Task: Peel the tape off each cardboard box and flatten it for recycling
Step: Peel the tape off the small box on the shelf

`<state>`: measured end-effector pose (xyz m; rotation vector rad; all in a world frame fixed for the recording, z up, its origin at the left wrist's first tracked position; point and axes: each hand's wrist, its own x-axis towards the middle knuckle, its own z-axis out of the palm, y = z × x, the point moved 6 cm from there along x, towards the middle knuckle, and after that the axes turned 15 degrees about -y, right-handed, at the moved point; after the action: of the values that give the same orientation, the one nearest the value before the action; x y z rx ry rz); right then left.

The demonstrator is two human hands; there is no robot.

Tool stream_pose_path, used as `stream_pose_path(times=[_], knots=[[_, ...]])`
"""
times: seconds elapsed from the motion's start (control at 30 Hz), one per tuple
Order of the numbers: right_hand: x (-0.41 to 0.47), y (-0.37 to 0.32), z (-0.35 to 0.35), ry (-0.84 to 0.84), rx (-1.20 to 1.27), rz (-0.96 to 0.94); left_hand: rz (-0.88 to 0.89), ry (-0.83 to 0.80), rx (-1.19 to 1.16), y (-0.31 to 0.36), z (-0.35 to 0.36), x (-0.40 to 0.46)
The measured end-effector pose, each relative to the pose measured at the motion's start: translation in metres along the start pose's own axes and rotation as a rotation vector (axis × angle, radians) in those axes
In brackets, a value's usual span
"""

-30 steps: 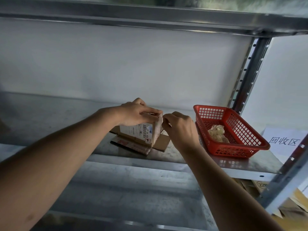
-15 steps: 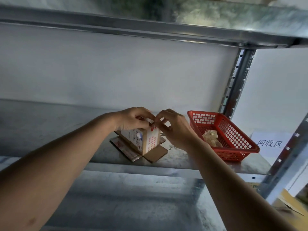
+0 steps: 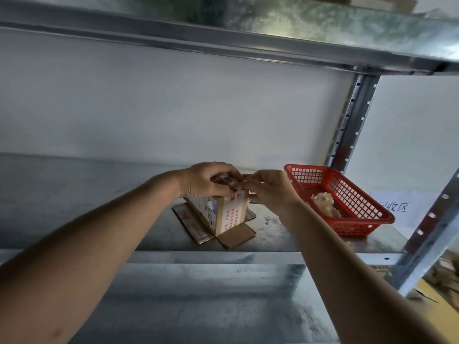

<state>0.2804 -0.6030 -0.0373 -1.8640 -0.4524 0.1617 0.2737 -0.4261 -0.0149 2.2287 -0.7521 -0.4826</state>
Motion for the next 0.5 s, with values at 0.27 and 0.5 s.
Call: stream_pose_path(times=[0.27, 0.5], knots=[[0.0, -0.027, 0.021, 0.072, -0.174, 0.082, 0.124, -0.104, -0.021, -0.012, -0.013, -0.01], [-0.009, -0.07, 0.052, -0.034, -0.665, -0.063, 0.204, -0.168, -0.012, -0.018, -0.016, -0.021]])
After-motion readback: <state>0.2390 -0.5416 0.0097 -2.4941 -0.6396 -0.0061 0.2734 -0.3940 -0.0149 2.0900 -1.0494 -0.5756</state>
